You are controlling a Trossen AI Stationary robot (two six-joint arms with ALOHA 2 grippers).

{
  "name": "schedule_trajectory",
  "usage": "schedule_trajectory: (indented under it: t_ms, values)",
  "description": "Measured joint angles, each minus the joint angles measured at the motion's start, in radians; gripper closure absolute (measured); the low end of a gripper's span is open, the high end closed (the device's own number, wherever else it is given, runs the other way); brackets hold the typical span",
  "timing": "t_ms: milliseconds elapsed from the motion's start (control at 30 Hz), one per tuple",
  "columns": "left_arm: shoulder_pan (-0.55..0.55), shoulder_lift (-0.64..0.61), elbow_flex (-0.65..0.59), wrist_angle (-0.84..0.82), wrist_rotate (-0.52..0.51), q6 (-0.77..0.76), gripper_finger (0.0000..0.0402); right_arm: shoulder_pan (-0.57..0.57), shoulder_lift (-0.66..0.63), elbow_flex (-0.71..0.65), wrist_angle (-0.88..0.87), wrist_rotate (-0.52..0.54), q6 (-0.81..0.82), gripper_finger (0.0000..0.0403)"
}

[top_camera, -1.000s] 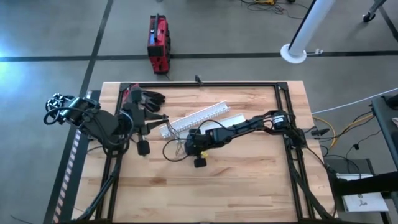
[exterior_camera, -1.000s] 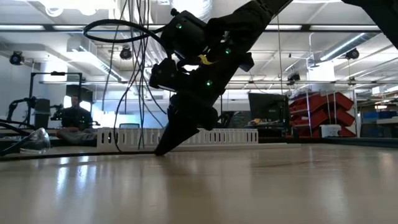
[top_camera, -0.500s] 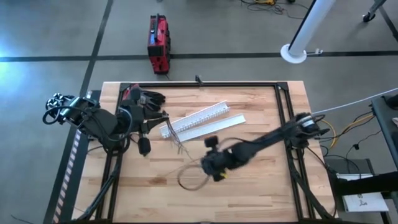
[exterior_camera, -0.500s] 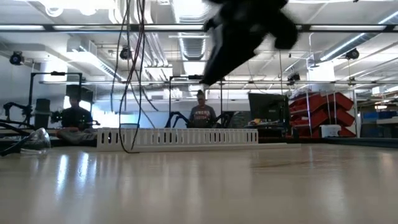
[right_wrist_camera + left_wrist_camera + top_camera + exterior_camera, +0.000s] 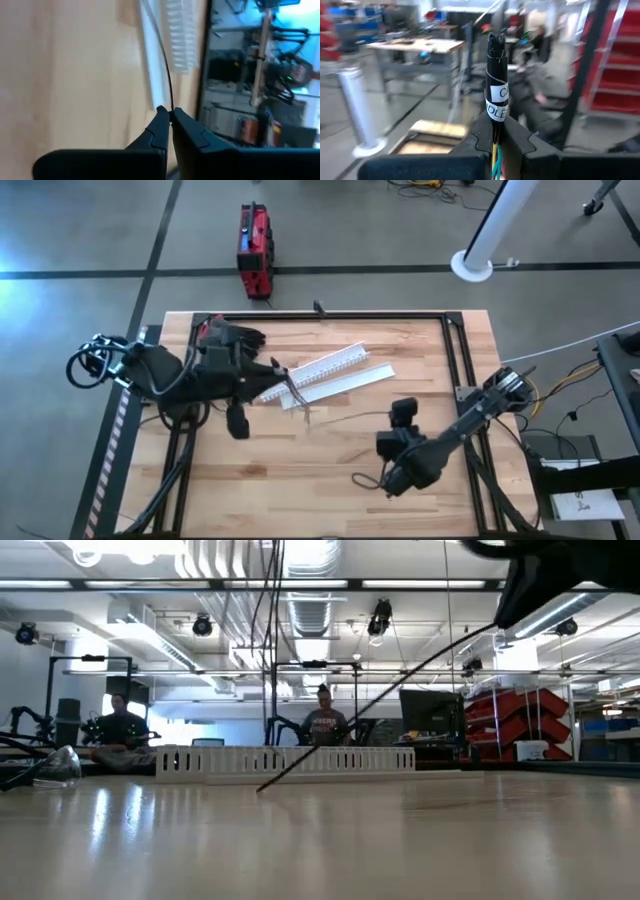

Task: Ziptie cables
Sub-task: Put the bundled colored cable into the zip tie

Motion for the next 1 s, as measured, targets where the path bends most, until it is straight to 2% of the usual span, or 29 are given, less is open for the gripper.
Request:
schedule_trajectory:
  t_ms: [100,300,500,633,867,1000]
  values:
    - [0.0,0.016,0.003,0.083,0.077,0.04,0.04,0.029,-0.013,-0.028,-0.005,-0.002,0.032,0.0403]
    - [0.0,0.035,0.022,0.118,0.279,0.029,0.0401,0.045,-0.016,-0.123,-0.003,0.029,0.147,0.0403]
    - [0.002,0.108,0.022,0.212,0.285,0.02,0.0401,0.042,-0.021,-0.251,0.026,0.167,0.348,0.0403]
    - [0.018,0.174,0.031,0.247,0.281,0.02,0.0401,0.041,-0.072,-0.332,0.098,0.26,0.47,0.0403]
    - [0.115,0.255,0.035,0.346,0.274,0.019,0.0401,0.044,-0.207,-0.525,0.384,0.346,0.378,0.0403]
    - [0.197,0.321,0.035,0.355,0.276,-0.044,0.0402,0.044,-0.261,-0.604,0.455,0.376,0.319,0.0403]
